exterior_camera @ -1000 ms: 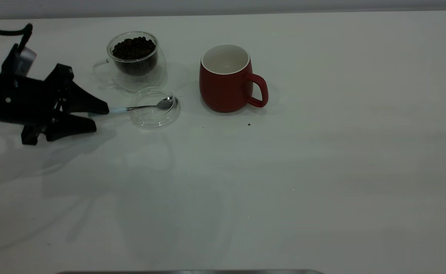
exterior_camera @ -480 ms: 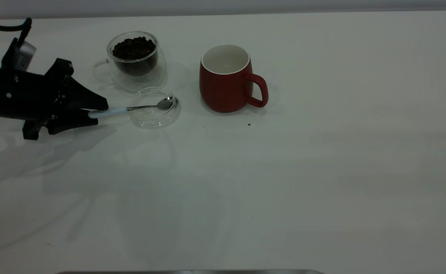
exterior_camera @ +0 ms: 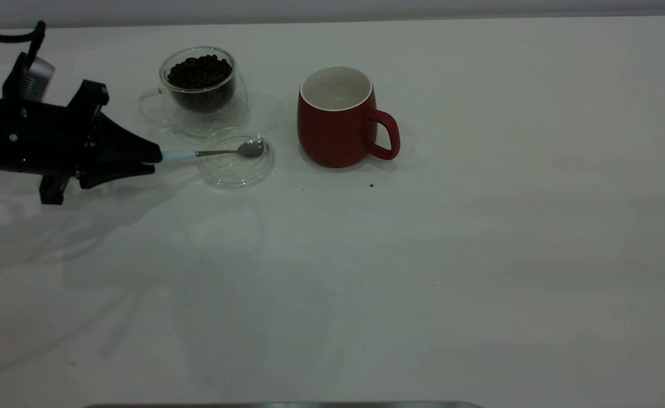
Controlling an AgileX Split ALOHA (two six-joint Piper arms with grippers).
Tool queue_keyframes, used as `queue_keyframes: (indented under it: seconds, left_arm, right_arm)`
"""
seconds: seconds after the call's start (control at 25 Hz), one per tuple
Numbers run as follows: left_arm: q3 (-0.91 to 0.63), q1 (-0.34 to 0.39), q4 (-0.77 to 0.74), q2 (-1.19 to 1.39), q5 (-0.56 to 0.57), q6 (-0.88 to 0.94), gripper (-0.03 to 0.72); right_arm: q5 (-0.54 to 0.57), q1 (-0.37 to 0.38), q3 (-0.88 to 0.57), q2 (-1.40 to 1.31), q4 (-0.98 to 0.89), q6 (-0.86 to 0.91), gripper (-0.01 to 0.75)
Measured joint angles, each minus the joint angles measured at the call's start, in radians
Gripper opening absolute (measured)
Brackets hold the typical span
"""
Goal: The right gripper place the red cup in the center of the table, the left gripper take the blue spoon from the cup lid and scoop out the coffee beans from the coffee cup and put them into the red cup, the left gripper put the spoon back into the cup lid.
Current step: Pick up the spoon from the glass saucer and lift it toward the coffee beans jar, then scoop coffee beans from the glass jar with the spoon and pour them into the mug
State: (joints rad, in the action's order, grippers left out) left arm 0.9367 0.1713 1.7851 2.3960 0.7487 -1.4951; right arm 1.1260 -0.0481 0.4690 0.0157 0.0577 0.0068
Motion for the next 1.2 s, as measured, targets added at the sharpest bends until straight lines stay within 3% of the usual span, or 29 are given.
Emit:
queue_keyframes:
  seconds: [0.24,0.48,0.64,0.76,1.0,1.2]
  left_arm:
    - [0.0,0.041,-0.032,-0.005,0.053,0.101,0.125]
    - [-0.001,0.115,-0.246,-0.094,0.079,0.28,0.125]
    - [-0.001,0.144,-0.364,-0.18,0.193,0.379,0.125]
    - [0.002,0.145,-0.361,-0.252,0.251,0.386,0.125]
    - [0.055,0.145,-0.228,-0.327,0.113,0.348,0.124]
    - [0.082,0.145,-0.215,-0.319,0.003,0.333,0.124]
  right_arm:
    - [0.0,0.0,0.0,0.0,0.0,0.0,0.412]
    - [0.0,0.0,0.0,0.0,0.0,0.0,0.412]
    - [0.0,0.0,0.0,0.0,0.0,0.0,0.412]
    - [0.0,0.0,0.0,0.0,0.0,0.0,0.412]
    - [0.0,0.0,0.0,0.0,0.0,0.0,0.412]
    - [0.0,0.0,0.0,0.0,0.0,0.0,0.412]
